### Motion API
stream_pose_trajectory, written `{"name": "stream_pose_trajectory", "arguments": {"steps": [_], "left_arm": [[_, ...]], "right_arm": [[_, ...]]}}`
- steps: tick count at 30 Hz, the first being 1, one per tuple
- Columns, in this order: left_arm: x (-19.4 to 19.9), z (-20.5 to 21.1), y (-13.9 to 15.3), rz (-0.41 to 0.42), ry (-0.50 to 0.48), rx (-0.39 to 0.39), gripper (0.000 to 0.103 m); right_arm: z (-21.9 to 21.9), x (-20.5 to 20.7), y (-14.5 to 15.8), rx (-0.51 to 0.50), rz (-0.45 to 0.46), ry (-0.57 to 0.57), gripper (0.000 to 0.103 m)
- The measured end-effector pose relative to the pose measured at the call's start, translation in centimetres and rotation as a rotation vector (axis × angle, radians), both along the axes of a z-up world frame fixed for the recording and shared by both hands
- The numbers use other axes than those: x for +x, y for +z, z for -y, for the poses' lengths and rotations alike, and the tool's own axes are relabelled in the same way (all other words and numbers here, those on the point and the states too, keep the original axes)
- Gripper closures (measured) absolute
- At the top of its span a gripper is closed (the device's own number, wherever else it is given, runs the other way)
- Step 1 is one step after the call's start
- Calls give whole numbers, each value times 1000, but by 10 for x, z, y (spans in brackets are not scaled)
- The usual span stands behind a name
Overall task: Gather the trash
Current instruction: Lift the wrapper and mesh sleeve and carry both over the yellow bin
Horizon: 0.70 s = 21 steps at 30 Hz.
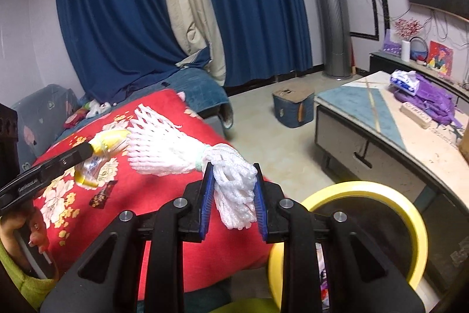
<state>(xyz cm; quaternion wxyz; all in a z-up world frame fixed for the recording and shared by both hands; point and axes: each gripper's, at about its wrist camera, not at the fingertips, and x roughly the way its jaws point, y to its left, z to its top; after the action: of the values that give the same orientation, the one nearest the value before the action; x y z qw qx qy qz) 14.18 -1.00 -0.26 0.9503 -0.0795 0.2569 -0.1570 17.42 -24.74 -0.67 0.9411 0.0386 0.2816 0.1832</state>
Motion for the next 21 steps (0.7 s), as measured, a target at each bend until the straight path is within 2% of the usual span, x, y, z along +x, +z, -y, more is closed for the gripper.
{"name": "stream_pose_trajectory", "arguments": {"steps": [21], "left_arm": [[-7,65,-8,2,-164,27,82]], "right_arm": [[70,-23,4,-28,38,-172,79]]}}
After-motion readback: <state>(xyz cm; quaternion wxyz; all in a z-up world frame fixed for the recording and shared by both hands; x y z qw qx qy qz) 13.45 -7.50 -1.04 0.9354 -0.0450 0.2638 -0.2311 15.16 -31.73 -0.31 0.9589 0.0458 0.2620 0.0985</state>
